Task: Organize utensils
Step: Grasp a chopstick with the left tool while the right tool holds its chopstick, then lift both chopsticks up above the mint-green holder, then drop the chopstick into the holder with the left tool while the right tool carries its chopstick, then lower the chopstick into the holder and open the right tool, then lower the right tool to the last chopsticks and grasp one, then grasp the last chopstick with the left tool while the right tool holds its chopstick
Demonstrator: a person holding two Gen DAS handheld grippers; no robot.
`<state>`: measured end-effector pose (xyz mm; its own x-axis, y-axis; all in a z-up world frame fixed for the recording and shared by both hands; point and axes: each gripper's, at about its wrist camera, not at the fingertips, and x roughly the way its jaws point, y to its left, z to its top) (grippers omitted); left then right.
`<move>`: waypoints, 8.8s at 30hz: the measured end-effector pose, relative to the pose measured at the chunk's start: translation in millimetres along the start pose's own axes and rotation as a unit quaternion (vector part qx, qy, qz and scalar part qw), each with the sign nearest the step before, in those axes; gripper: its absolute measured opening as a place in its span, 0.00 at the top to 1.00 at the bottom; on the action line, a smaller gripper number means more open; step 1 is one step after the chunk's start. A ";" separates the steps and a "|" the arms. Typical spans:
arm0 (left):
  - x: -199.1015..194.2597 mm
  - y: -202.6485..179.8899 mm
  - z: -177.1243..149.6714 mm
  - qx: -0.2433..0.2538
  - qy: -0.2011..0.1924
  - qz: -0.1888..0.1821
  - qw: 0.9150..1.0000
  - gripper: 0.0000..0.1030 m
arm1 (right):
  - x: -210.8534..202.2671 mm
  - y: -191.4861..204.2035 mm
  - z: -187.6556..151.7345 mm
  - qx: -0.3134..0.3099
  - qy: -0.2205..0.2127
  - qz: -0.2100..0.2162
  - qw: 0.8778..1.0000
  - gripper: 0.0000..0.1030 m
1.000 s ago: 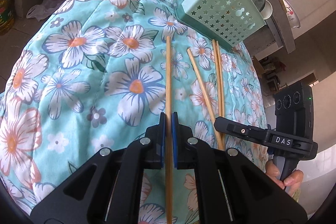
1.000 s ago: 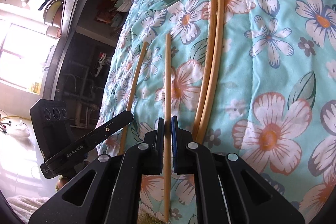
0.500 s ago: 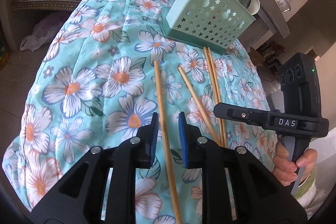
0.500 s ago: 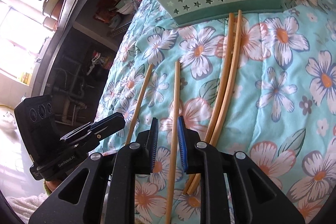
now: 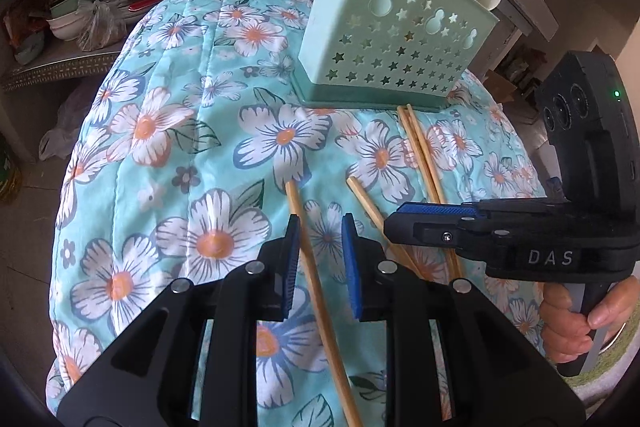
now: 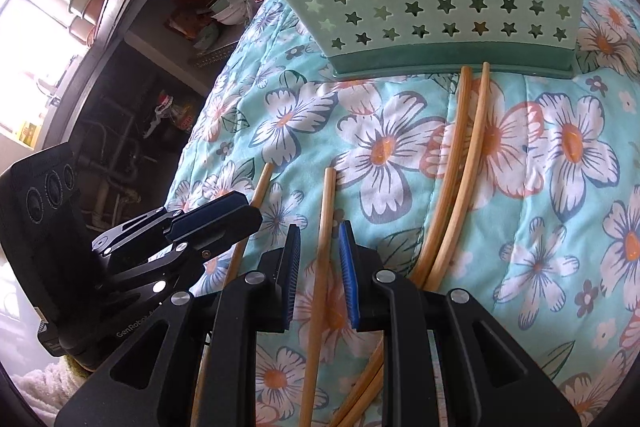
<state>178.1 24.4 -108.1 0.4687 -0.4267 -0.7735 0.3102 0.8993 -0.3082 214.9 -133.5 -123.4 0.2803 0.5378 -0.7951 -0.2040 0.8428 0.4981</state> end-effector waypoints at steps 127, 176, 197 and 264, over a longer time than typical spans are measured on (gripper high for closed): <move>-72.8 -38.3 12.7 0.049 -0.185 0.021 0.981 0.23 | -327.7 -10.9 100.2 -0.041 -0.461 0.044 0.886 0.93; -49.3 -40.0 -2.8 0.026 -0.137 -0.002 0.990 0.20 | -157.8 -55.2 -2.6 0.055 -0.197 0.046 0.978 0.65; -31.3 -16.9 -24.4 -0.029 -0.065 -0.016 0.997 0.20 | -30.8 -69.1 -62.1 0.158 -0.072 0.070 0.982 0.86; -11.7 -51.6 -53.7 -0.090 0.023 -0.033 0.995 0.95 | -86.4 -115.3 -116.9 0.191 -0.085 0.091 0.974 0.93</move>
<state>112.2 -11.9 -112.9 0.4123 -0.4849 -0.7713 0.1850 0.8735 -0.4503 104.5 -279.8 -152.6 0.4293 0.6481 -0.6291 0.0900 0.6623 0.7438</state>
